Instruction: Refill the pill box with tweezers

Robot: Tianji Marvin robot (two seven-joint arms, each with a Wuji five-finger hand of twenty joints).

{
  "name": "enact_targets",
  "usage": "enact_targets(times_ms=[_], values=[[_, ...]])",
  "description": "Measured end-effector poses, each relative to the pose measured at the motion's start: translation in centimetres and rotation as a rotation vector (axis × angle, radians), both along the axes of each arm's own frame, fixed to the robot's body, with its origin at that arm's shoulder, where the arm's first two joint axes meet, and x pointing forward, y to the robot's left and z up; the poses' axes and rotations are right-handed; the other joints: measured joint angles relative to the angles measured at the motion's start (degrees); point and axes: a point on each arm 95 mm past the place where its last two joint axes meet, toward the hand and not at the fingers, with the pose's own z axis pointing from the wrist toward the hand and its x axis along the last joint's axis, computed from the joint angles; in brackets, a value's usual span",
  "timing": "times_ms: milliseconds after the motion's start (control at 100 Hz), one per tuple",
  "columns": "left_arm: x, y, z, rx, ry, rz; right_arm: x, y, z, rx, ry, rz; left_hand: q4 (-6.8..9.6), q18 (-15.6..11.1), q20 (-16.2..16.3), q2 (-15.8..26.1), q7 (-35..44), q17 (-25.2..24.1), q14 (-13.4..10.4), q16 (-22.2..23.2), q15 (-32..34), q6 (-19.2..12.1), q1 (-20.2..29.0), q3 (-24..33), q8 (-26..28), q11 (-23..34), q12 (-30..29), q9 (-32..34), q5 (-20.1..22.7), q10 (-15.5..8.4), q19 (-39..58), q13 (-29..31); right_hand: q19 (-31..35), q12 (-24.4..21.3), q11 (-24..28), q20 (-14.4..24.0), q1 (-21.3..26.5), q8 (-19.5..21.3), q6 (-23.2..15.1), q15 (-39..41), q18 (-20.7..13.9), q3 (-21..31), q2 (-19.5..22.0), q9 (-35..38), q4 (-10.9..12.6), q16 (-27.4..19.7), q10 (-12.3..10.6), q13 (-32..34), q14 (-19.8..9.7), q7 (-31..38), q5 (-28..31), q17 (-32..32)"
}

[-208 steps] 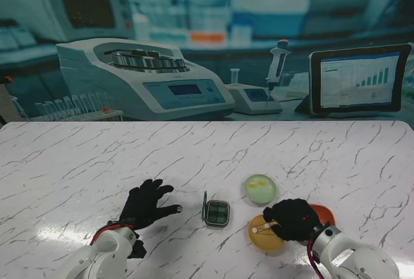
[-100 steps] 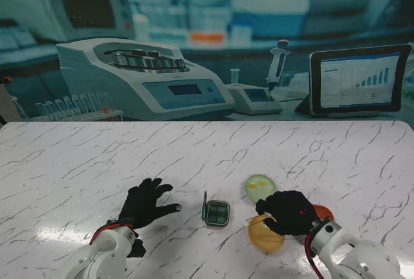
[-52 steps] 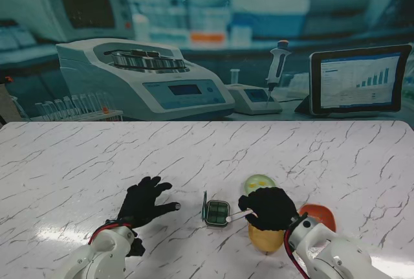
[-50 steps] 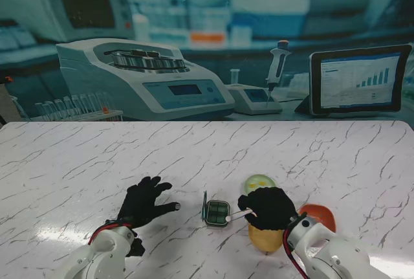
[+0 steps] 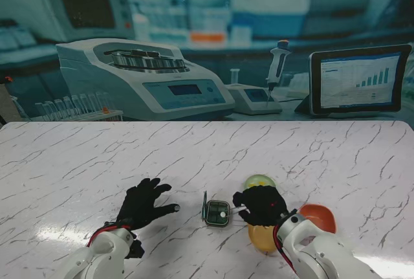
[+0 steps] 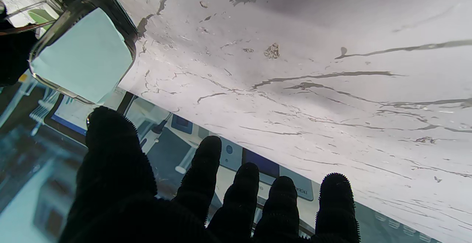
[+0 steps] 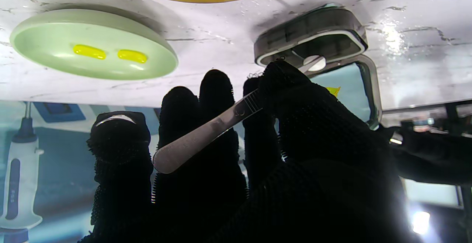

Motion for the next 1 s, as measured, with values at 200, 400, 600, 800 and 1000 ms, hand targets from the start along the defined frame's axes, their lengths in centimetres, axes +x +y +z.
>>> enact_targets(times_ms=[200, 400, 600, 800, 1000], values=[[0.0, 0.1, 0.0, 0.000, 0.001, 0.001, 0.3, 0.0, -0.2, -0.002, 0.027, -0.011, 0.00, 0.00, 0.03, 0.00, 0.00, 0.00, 0.00, 0.00, 0.00, 0.00, 0.00, 0.00, 0.00, 0.00, 0.00, 0.00, 0.00, 0.00, 0.00, 0.00, -1.41, -1.30, -1.12, -0.19, 0.08, -1.41, -0.02, -1.83, 0.00, -0.18, 0.00, -1.28, 0.00, -0.11, 0.00, -1.42, 0.02, 0.02, -0.07, -1.88], [-0.1, 0.1, 0.0, -0.001, 0.002, 0.001, 0.3, 0.1, 0.1, -0.011, 0.039, -0.010, 0.00, 0.00, 0.04, 0.00, 0.00, 0.00, 0.00, 0.00, 0.00, 0.00, 0.00, 0.00, 0.00, 0.00, 0.00, 0.00, 0.00, 0.00, 0.00, 0.00, -2.98, -1.31, -3.26, -0.75, 0.09, -1.99, -0.07, -3.76, 0.00, -0.18, 0.12, -2.31, 0.00, -0.78, 0.16, -2.73, 0.06, 0.03, -0.94, -2.93], [-0.1, 0.2, 0.0, -0.002, 0.003, 0.003, 0.4, 0.2, 0.4, -0.014, 0.042, -0.006, 0.00, 0.00, 0.05, 0.00, 0.00, 0.00, 0.00, 0.00, 0.00, 0.00, 0.00, 0.00, 0.00, 0.00, 0.00, 0.00, 0.00, 0.00, 0.00, 0.00, -3.68, -1.28, -3.93, -0.75, 0.10, -2.56, -0.07, -4.33, 0.00, -0.18, 0.28, -3.50, 0.00, -0.80, 0.42, -3.56, 0.08, 0.03, -0.97, -3.41], [-0.1, 0.3, 0.0, -0.004, 0.004, 0.006, 0.3, 0.1, 0.6, -0.005, 0.026, -0.009, 0.00, 0.00, 0.05, 0.00, 0.00, 0.00, 0.00, 0.00, 0.00, 0.00, 0.00, 0.00, 0.00, 0.00, 0.00, 0.00, 0.00, 0.01, 0.00, 0.00, -3.68, -0.63, -3.93, -0.76, 0.11, -2.56, -0.07, -4.35, 0.00, -0.18, 0.28, -3.50, 0.00, -0.80, 0.43, -3.56, 0.08, 0.03, -0.97, -2.82], [-0.1, 0.3, 0.0, -0.012, 0.012, 0.007, -0.3, -1.0, 1.6, -0.004, 0.006, -0.005, 0.00, 0.00, 0.05, 0.00, 0.00, 0.00, 0.00, 0.00, 0.00, 0.00, 0.00, 0.00, -0.01, -0.13, -0.01, 0.00, 0.00, 0.03, 0.00, 0.00, -3.57, -0.62, -3.76, -0.64, 0.11, -2.57, -0.07, -4.30, 0.00, -0.77, 0.29, -3.04, 0.00, -0.80, 0.43, -3.10, 0.08, 0.03, -0.97, -2.00]])
